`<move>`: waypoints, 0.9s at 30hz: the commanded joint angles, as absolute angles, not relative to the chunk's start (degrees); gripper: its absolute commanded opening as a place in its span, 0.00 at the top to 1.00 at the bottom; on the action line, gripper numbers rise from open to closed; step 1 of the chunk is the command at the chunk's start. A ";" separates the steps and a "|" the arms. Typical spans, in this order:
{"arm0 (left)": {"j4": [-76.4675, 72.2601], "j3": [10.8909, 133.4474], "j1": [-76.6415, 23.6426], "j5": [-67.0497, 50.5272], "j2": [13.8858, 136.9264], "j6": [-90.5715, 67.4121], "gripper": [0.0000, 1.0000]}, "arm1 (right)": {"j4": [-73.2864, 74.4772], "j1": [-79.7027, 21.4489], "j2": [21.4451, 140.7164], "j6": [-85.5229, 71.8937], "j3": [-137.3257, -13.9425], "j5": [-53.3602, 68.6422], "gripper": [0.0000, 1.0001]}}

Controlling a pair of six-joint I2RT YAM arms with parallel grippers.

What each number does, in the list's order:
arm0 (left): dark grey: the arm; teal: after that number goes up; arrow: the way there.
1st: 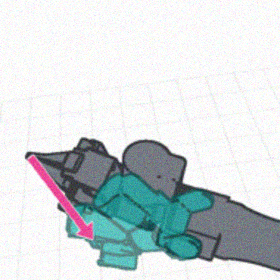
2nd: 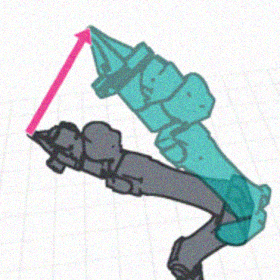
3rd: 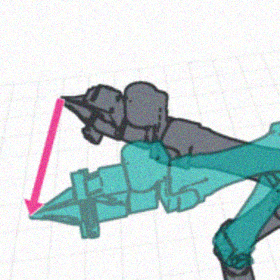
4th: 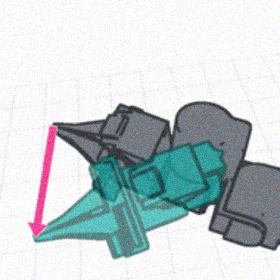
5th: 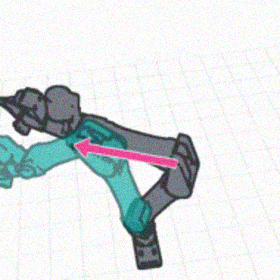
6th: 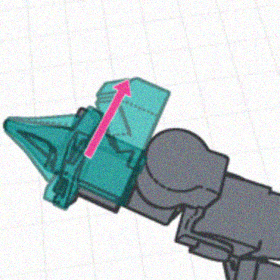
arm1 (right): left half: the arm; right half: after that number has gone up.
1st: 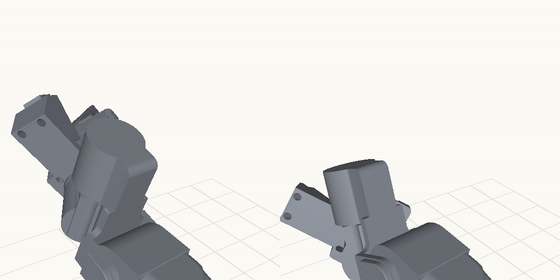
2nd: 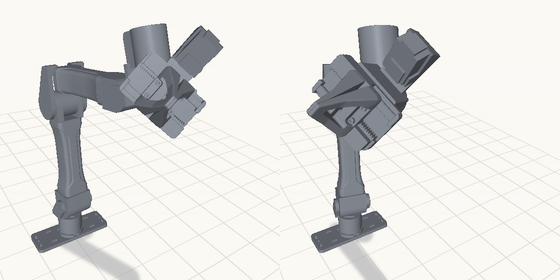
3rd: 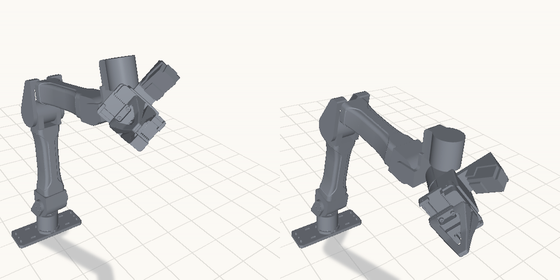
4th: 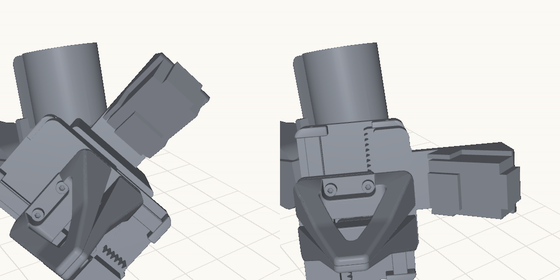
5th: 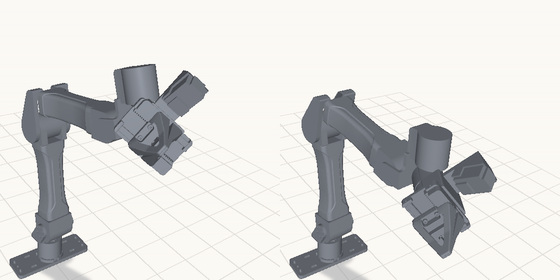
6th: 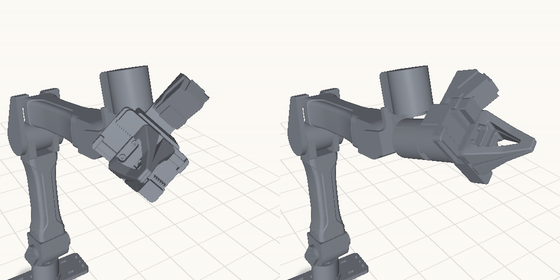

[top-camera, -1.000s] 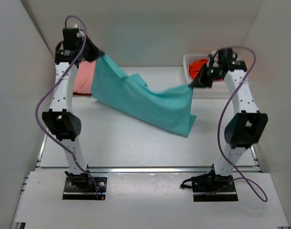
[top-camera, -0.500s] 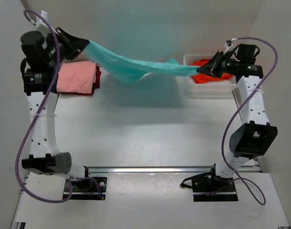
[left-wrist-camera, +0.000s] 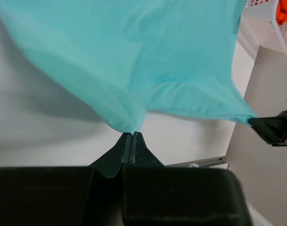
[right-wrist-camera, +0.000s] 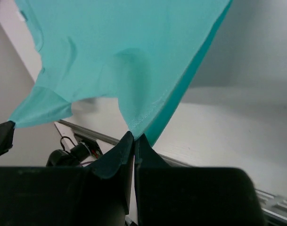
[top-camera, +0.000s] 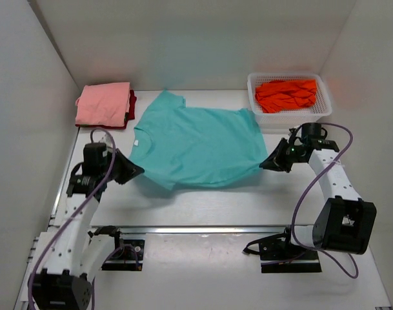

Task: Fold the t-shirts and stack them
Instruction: Fold the flattened tshirt in 1/3 of the way

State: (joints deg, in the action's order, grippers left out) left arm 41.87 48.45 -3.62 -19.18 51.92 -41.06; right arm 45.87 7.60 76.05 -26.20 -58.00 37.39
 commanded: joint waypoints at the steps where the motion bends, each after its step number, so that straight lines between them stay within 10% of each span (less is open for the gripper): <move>1: 39.73 40.90 -2.72 -22.58 42.91 -46.21 1.00 | 49.82 7.21 72.78 -24.17 -54.24 31.74 1.00; 27: 29.88 51.58 1.50 -14.33 63.44 -49.31 1.00 | 52.31 11.95 79.36 -26.89 -48.60 32.34 1.00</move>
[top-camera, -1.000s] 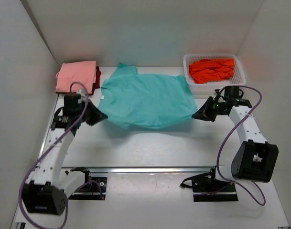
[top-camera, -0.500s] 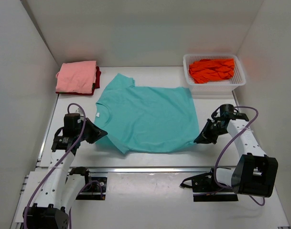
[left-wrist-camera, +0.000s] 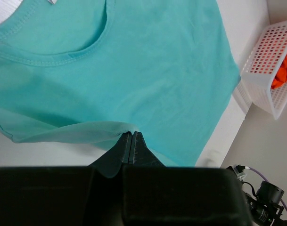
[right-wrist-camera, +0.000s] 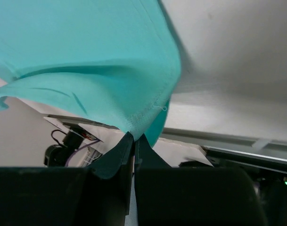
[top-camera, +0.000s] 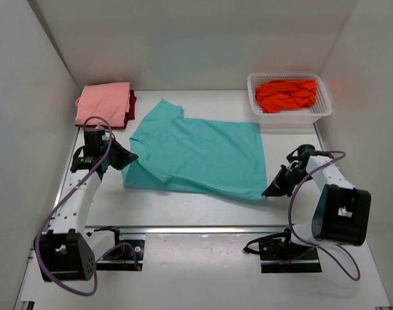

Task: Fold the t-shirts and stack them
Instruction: Fold the flattened tshirt in 1/3 of the way

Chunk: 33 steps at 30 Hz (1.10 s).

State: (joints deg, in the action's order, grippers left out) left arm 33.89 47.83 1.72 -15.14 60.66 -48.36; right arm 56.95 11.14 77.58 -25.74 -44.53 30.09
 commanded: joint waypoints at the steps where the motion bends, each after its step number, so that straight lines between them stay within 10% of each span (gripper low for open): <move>1: 28.66 53.33 1.49 -14.50 64.59 -48.78 1.00 | 52.12 11.95 81.37 -27.07 -49.82 32.78 1.00; 22: 25.31 62.49 -0.88 -16.26 84.72 -46.67 1.00 | 44.31 13.27 99.76 -25.74 -62.40 36.02 1.00; 28: 24.17 63.55 -0.18 -16.43 86.48 -46.58 0.90 | 29.02 15.21 97.30 -34.95 -58.72 42.36 0.62; 33: 24.61 64.42 -0.18 -15.74 85.96 -45.53 0.78 | 23.12 15.99 94.05 -36.13 -56.51 42.28 0.61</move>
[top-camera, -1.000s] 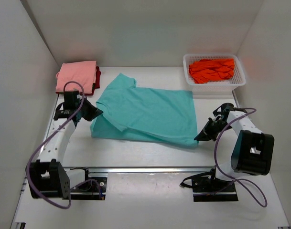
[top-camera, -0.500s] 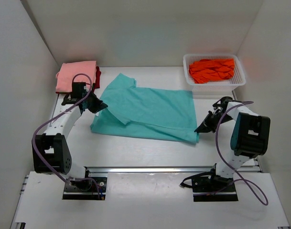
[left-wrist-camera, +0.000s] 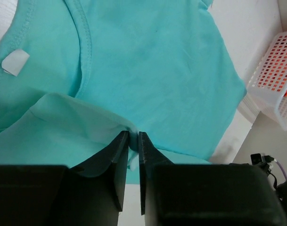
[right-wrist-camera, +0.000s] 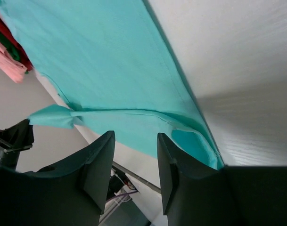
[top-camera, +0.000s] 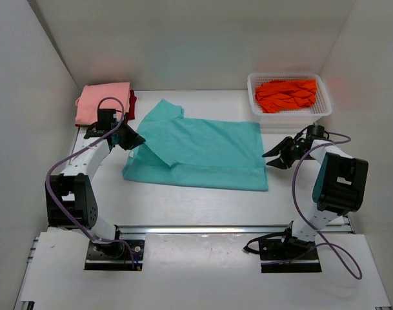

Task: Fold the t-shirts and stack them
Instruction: Fold the flattened tshirt in 1/3 of the way

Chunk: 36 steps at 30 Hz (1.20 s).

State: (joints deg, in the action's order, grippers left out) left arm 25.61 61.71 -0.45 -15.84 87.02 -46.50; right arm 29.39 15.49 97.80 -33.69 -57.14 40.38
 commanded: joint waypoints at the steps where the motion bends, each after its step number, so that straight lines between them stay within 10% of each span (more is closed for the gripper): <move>1: 24.96 64.34 -0.18 -15.30 86.04 -45.27 0.73 | 23.46 15.91 93.78 -34.90 -56.69 41.84 0.62; 5: 25.92 63.99 1.93 -13.54 84.64 -44.65 0.18 | 27.77 14.68 91.41 -29.19 -57.74 35.36 0.61; 8: 26.45 63.90 2.02 -12.40 84.03 -43.69 0.01 | 29.35 12.23 89.48 -26.29 -58.10 32.08 0.61; 22: 13.81 43.07 -6.40 -13.81 82.52 -47.73 0.35 | 21.10 -5.53 87.98 -25.67 -52.31 27.79 0.70; 36: 28.81 30.77 -6.59 -4.22 73.76 -42.01 0.42 | 29.18 -12.48 86.76 -29.35 -40.27 15.21 0.67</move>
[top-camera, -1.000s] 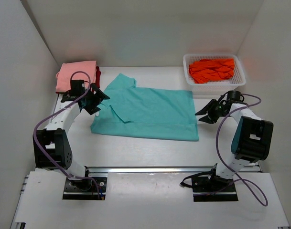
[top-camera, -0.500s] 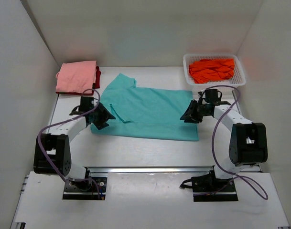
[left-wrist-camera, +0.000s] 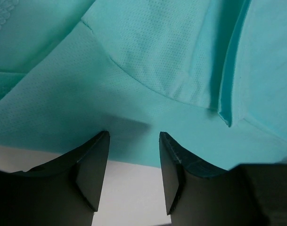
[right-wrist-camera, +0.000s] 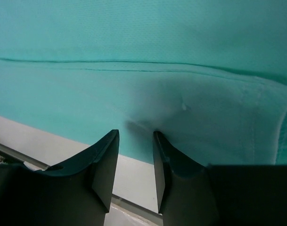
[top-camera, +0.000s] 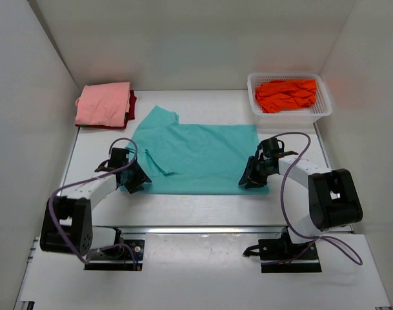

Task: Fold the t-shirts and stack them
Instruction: Fold the flattened tshirt in 1/3 of the way

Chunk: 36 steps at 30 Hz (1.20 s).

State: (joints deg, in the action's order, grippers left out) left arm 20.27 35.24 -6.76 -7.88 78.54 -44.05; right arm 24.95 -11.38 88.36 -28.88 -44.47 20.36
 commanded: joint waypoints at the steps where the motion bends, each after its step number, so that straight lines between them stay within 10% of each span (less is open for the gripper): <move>1: 29.70 29.20 -6.85 -3.96 71.39 -42.19 0.42 | 29.79 -12.48 86.31 -30.05 -39.91 15.12 0.66; 12: 42.79 20.39 -8.96 -4.74 51.96 -45.87 0.42 | 37.96 -19.42 78.15 -35.68 -31.56 13.79 0.67; 19: 56.24 36.08 -5.63 -6.42 45.52 -45.35 0.35 | 47.54 -18.20 69.26 -34.02 -40.05 15.02 0.70; 29: 44.67 60.79 -5.37 -9.22 66.78 -44.74 0.28 | 42.19 -9.76 75.47 -28.49 -57.98 10.47 0.25; 36: 34.39 78.47 -4.05 -4.84 90.92 -33.07 0.16 | 33.58 -6.50 88.14 -26.81 -68.98 6.05 0.24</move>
